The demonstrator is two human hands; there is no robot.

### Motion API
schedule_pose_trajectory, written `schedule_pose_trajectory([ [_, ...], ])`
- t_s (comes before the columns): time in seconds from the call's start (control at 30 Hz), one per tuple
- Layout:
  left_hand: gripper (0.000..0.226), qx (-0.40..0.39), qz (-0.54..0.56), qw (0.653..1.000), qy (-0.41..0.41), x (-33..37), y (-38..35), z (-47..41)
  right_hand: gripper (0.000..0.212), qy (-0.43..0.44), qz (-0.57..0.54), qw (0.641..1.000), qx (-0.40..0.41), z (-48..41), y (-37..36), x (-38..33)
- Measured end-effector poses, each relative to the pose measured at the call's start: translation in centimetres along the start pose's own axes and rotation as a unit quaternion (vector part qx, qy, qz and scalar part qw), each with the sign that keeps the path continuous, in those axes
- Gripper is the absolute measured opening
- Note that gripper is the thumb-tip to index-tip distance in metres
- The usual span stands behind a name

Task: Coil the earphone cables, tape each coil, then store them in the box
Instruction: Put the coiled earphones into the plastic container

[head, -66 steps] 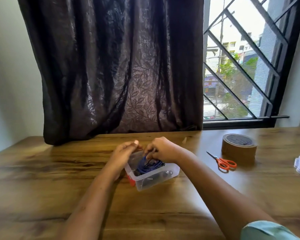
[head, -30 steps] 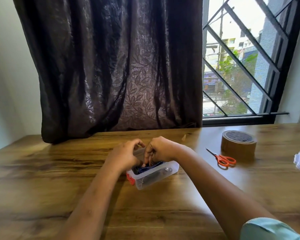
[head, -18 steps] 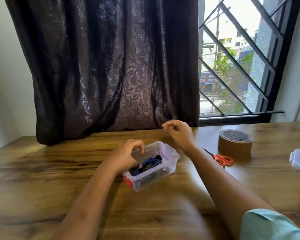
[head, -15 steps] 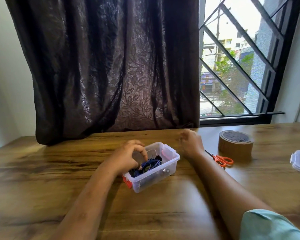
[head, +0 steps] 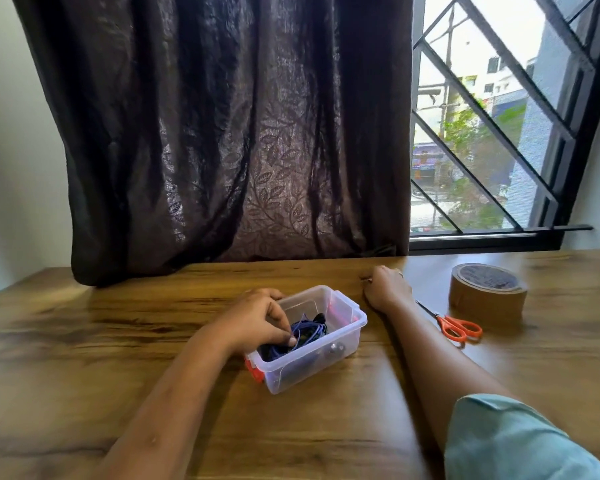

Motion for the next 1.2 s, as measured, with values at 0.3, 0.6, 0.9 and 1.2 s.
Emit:
schedule_pose_trajectory([
  [0.3, 0.039, 0.02, -0.067, 0.997, 0.023, -0.4, 0.6, 0.0, 0.02, 0.075, -0.269, 0.958, 0.064, 1.7, 3.4, -1.2],
  [0.6, 0.041, -0.051, -0.118, 0.991, 0.033, -0.6, -0.5, -0.2, 0.025, 0.178, -0.468, 0.86, -0.095, 7.8, 7.2, -7.9],
  [0.9, 0.023, 0.057, -0.064, 0.996, 0.009, -0.4, 1.3, 0.5, 0.023, 0.314, -0.282, 0.902, -0.089, 16.9, 8.3, -13.5],
  [1.2, 0.02, 0.175, -0.159, 0.971, -0.038, 1.9, 3.3, 1.4, 0.023, 0.24, -0.403, 0.878, -0.095, 15.7, 7.4, -10.1],
])
Point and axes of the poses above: each hand's wrist, its own z-axis away from the middle knuckle, its own y-axis out of the back of the hand, x = y × z, the point moved 10 cm from there along -z, towards the middle knuckle, and after that the axes turned 9 degrees about -y, right-handed, at the moved point
